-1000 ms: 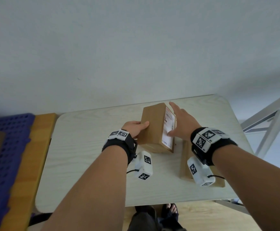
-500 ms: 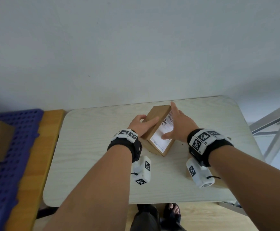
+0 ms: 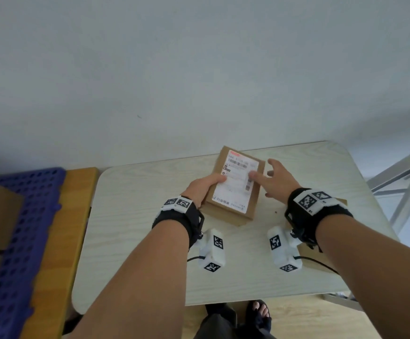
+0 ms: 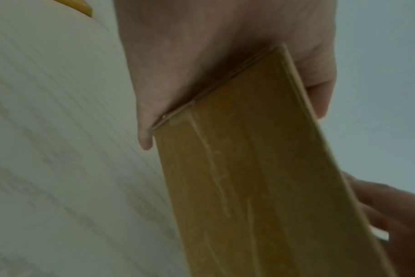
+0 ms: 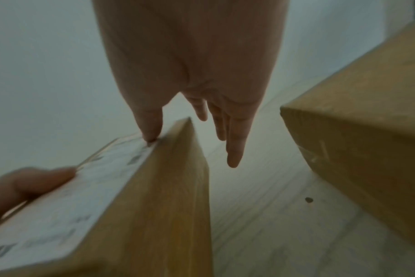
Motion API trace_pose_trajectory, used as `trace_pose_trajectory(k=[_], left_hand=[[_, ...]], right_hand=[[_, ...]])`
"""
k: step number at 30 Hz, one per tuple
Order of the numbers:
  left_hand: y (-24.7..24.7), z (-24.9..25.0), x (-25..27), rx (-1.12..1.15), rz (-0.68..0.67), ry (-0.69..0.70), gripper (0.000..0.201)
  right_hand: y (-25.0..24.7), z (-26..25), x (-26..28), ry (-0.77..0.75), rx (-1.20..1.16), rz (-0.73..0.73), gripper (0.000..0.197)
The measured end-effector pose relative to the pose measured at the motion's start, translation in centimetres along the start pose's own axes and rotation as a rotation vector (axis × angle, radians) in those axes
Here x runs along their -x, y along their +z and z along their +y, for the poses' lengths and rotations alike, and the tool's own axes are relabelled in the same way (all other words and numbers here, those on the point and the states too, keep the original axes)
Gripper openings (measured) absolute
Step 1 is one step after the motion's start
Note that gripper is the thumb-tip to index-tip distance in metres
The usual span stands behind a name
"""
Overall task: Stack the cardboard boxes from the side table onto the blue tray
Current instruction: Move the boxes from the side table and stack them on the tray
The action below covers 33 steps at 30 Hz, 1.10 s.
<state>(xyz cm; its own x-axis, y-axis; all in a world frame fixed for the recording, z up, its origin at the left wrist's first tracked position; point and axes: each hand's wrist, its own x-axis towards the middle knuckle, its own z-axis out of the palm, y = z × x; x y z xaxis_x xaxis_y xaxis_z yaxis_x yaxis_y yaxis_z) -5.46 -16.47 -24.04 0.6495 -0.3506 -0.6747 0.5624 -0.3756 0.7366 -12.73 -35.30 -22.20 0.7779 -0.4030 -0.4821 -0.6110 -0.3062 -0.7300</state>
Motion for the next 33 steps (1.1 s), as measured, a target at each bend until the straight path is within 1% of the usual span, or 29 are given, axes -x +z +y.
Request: trace_pose_trajectory(k=[1, 3, 5, 7, 11, 13, 15, 18, 22, 26, 28, 33], left_hand=[[-0.2, 0.1, -0.1, 0.056, -0.009, 0.013, 0.056], [-0.6, 0.5, 0.0, 0.128, -0.041, 0.040, 0.055], [-1.0, 0.9, -0.1, 0.180, -0.092, 0.048, 0.052], [-1.2, 1.4, 0.0, 0.197, -0.131, 0.055, 0.051], [-1.9, 2.3, 0.4, 0.189, -0.199, 0.089, 0.046], [-2.3, 2.6, 0.7, 0.202, -0.193, 0.130, 0.040], [-2.7, 2.7, 1.0, 0.185, -0.161, 0.170, 0.044], [-2.9, 2.5, 1.8, 0.173, -0.153, 0.201, 0.039], [-2.8, 1.6, 3.4, 0.171, -0.154, 0.230, 0.054], [-2.8, -0.9, 5.9, 0.187, -0.166, 0.230, 0.063], [-3.0, -2.5, 7.4, 0.192, -0.171, 0.229, 0.063], [-4.2, -7.1, 11.9, 0.181, -0.128, 0.201, 0.061]], right_hand=[[0.1, -0.3, 0.1, 0.046, -0.114, -0.007, 0.082], [0.4, -0.9, 0.4, 0.124, -0.297, -0.077, 0.076], [0.7, -1.7, 1.2, 0.144, -0.374, -0.149, 0.061], [0.9, -2.3, 1.9, 0.140, -0.409, -0.155, 0.053], [1.2, -3.0, 2.9, 0.111, -0.409, -0.096, 0.059], [1.5, -3.4, 3.3, 0.099, -0.405, -0.086, 0.060], [1.8, -3.7, 4.1, 0.082, -0.402, -0.085, 0.058], [2.2, -3.8, 5.4, 0.063, -0.398, -0.079, 0.058], [2.5, -3.5, 7.4, 0.052, -0.402, -0.059, 0.059], [3.5, -2.0, 10.7, 0.045, -0.402, -0.037, 0.065], [4.4, -1.0, 12.8, 0.042, -0.407, -0.036, 0.065], [7.1, 0.8, 18.1, 0.045, -0.399, -0.050, 0.066]])
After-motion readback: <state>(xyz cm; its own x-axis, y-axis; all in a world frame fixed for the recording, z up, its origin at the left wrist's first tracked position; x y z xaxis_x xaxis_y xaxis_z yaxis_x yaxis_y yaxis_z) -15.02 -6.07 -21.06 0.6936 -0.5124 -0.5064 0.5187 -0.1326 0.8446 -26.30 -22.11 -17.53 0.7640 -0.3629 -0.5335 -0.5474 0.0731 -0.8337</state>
